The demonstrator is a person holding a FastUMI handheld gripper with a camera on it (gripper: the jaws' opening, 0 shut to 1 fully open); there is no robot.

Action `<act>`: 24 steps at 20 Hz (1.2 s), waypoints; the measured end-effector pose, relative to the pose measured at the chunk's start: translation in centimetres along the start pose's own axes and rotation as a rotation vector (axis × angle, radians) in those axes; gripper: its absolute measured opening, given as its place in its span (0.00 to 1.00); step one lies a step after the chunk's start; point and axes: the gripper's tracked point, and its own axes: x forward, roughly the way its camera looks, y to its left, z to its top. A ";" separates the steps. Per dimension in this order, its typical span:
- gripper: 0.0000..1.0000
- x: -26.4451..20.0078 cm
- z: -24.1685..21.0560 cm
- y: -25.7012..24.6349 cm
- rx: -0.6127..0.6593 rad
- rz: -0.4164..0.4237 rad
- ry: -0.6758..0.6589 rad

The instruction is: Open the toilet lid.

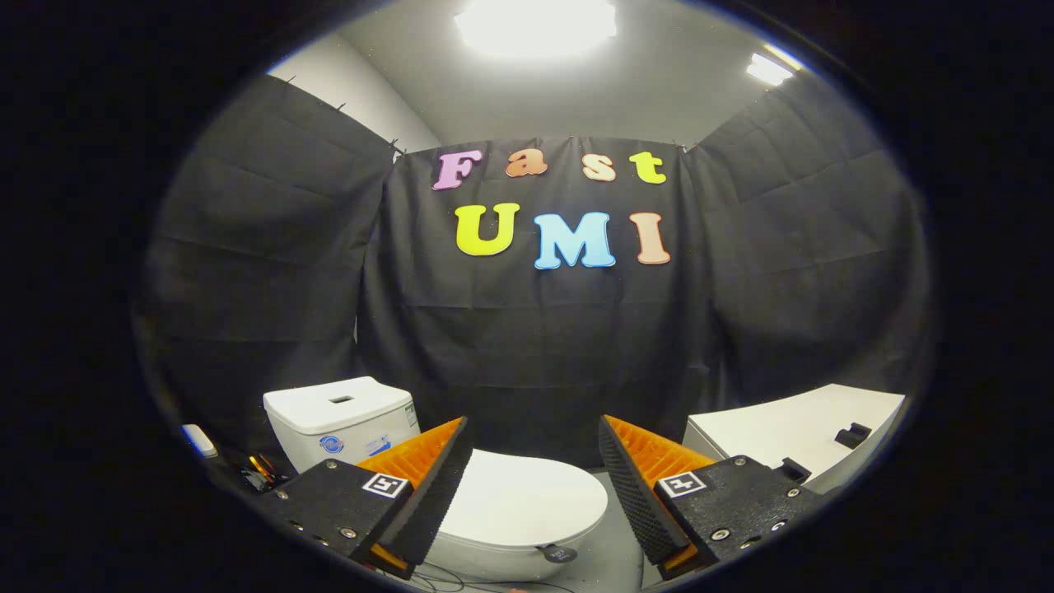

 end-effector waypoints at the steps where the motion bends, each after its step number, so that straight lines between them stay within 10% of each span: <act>1: 0.94 0.6 0.0 0.3 0.057 0.008 -0.006; 24: 0.96 3.6 -17.0 -7.8 0.621 -0.273 0.195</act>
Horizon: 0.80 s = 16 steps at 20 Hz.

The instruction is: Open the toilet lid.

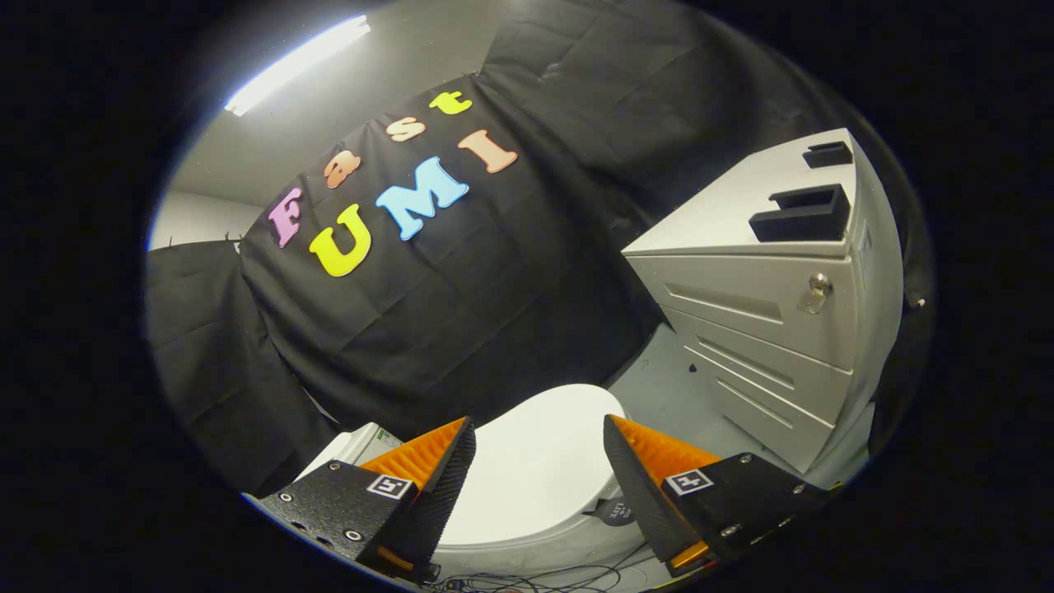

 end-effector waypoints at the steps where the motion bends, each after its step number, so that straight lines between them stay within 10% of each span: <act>1: 0.96 0.0 -0.7 -0.5 0.009 -0.006 0.009; 13: 0.94 1.8 -8.2 -6.3 0.249 -0.196 0.138; 16: 0.80 1.9 -9.8 -7.1 0.305 -0.208 0.167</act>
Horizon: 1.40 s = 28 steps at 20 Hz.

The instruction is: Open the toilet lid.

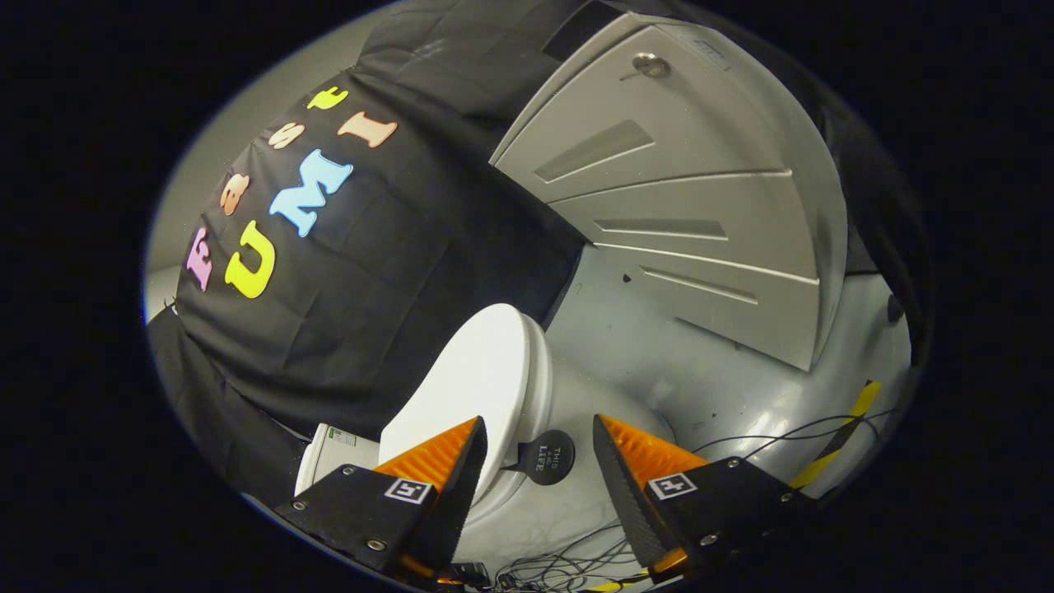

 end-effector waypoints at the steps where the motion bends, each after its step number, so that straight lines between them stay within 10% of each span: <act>1: 0.78 0.2 -0.5 -0.5 0.025 0.000 0.007; 16: 0.02 1.8 -2.4 -1.1 0.366 0.047 0.050; 28: 0.00 -0.2 0.2 3.0 0.332 0.064 0.053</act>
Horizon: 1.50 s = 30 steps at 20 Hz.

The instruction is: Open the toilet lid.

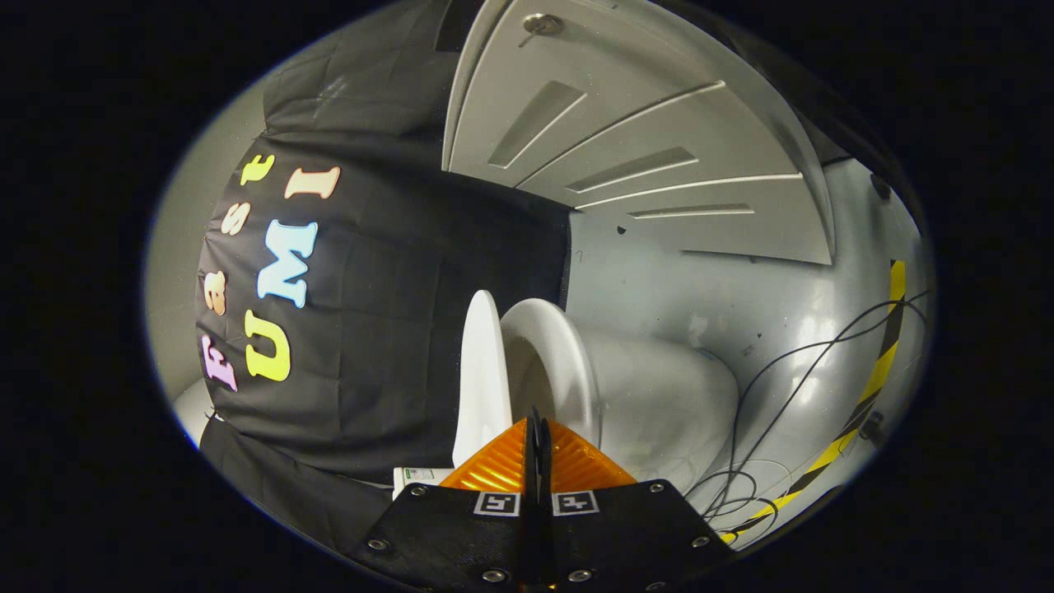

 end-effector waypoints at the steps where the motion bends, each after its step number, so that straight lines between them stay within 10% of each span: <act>1: 0.00 -0.2 0.0 0.4 -0.002 0.003 0.001; 30: 0.00 -6.3 -4.4 19.0 -0.296 0.265 0.041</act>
